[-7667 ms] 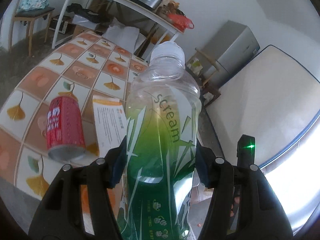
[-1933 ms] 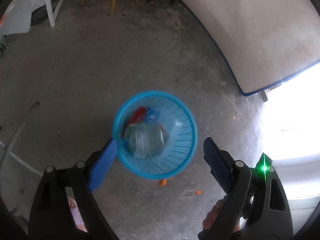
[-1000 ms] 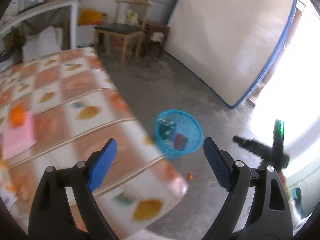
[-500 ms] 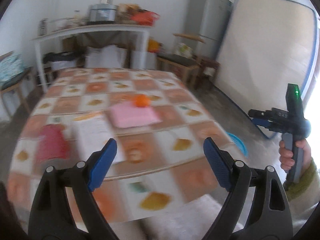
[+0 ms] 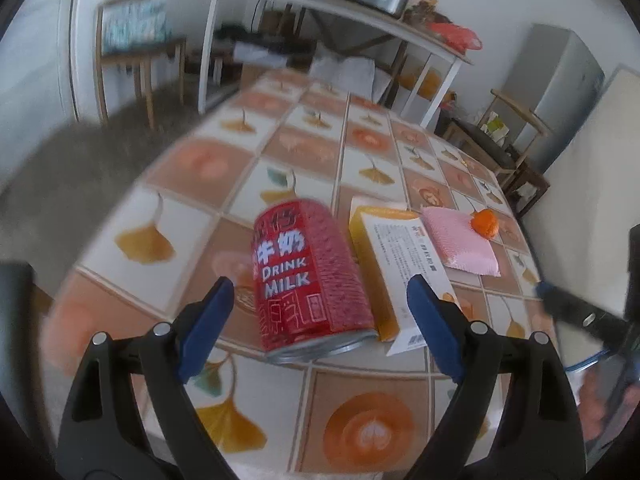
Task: Collect trash
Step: 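Grasp the red Drink Milk can with the left gripper while the right gripper grasps the white medicine box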
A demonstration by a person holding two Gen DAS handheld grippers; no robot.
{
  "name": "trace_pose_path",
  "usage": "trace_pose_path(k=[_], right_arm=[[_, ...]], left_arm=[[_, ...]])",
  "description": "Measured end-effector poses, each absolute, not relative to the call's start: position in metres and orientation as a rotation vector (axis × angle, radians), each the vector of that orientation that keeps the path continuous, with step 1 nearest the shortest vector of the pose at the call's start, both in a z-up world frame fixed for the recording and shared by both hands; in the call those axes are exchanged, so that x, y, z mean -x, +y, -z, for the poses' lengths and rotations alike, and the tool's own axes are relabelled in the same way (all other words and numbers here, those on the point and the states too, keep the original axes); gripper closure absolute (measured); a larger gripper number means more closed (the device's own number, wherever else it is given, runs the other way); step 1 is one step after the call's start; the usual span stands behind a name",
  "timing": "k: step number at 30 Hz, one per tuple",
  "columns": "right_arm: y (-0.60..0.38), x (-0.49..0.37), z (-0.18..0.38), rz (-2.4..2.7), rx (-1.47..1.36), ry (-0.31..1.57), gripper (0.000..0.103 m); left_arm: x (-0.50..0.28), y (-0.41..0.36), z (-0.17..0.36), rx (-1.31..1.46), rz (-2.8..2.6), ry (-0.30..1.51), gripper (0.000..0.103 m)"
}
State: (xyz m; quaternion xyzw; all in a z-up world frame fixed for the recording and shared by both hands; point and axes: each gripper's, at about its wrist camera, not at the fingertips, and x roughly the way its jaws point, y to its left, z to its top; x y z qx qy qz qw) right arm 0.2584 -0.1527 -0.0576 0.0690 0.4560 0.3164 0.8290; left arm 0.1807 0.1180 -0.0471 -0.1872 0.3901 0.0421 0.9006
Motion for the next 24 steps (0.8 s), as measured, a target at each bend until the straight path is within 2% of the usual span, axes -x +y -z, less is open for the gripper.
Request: trace_pose_path(k=[4, 6, 7, 10, 24], right_arm=[[-0.131, -0.268, 0.067, -0.666, -0.118, 1.008, 0.016], [-0.122, -0.271, 0.068, -0.664, -0.097, 1.016, 0.016], [-0.118, -0.273, 0.070, -0.663, -0.089, 1.019, 0.016], [-0.110, -0.278, 0.073, -0.660, -0.065, 1.033, 0.016], [-0.044, -0.294, 0.100, -0.631, 0.128, 1.115, 0.015]], left_arm=[[-0.196, 0.122, 0.067, 0.450, -0.067, 0.847, 0.019], [-0.200, 0.125, 0.076, 0.474, -0.069, 0.875, 0.025], [-0.202, 0.128, 0.080, 0.493, -0.065, 0.891, 0.032], [-0.197, 0.134, 0.083, 0.545, -0.032, 0.897, 0.040], [-0.149, 0.143, 0.081, 0.589, -0.054, 0.905, 0.040]])
